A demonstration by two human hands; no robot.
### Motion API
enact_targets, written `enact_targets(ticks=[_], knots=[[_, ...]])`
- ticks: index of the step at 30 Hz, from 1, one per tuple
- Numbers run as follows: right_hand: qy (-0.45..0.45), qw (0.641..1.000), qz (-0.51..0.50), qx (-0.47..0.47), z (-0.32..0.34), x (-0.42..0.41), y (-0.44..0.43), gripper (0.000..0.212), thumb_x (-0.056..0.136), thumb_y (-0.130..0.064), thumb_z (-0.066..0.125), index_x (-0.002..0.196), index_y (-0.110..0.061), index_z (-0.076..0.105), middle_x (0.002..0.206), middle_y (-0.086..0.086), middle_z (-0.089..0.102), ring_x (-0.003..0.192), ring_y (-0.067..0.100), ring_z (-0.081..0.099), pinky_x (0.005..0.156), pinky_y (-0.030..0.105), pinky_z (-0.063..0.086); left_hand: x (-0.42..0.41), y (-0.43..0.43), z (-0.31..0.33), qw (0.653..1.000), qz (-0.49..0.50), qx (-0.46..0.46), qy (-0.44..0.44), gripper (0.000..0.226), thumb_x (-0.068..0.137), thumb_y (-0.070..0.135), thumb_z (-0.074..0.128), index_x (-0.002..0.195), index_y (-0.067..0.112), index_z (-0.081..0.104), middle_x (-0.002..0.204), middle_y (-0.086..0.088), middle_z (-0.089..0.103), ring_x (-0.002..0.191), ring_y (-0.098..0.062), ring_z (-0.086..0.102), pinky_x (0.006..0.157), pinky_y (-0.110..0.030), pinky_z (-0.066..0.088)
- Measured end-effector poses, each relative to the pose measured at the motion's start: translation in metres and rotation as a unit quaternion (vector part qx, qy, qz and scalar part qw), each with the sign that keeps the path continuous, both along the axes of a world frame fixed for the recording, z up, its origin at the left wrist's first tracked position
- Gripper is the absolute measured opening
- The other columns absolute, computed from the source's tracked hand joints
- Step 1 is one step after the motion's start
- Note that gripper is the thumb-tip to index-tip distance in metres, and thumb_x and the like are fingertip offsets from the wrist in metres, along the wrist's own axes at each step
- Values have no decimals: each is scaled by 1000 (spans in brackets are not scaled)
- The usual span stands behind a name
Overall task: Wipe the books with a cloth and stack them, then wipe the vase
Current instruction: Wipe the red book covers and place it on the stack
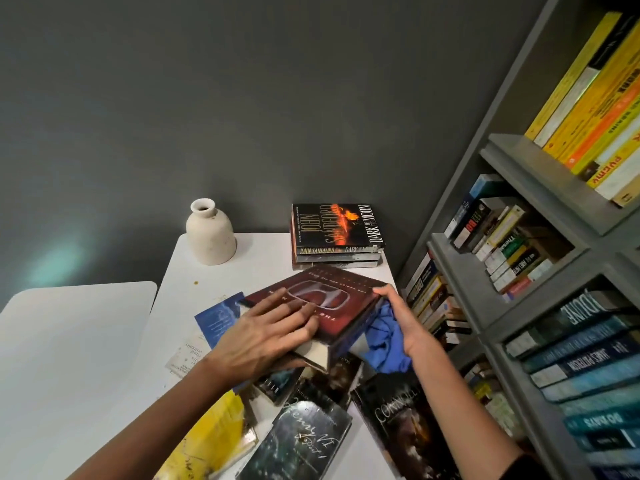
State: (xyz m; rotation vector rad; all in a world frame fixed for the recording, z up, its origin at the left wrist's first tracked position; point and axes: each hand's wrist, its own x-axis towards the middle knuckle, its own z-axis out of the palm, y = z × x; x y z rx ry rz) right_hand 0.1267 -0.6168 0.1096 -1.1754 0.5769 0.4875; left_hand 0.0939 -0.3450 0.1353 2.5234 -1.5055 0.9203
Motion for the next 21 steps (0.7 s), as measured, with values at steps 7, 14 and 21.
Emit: enact_targets(ticks=[7, 14, 21], knots=[[-91, 987, -107, 77, 0, -1, -1, 20, 87, -28, 54, 85, -12, 65, 74, 5, 72, 63, 19, 67, 62, 25, 54, -1, 7, -46, 941, 176, -177, 229, 63, 86, 31, 66, 142, 32, 38, 154, -4, 37, 146, -26, 22, 114, -59, 23], [-113, 980, -143, 78, -11, 9, -2, 18, 85, -30, 57, 82, -14, 63, 75, 2, 69, 66, 19, 64, 66, 29, 51, 0, -42, -25, 355, 168, -639, 662, 41, 103, 32, 39, 134, 7, 45, 122, -16, 64, 96, -28, 70, 68, -38, 62], [-65, 993, -102, 10, -25, 19, -9, 42, 68, -37, 76, 98, -9, 68, 101, 14, 71, 93, 31, 67, 91, 44, 52, 33, -41, -42, 281, 180, -669, 664, 52, 86, 21, 65, 127, -5, 48, 117, -28, 63, 87, -34, 72, 72, -45, 61]])
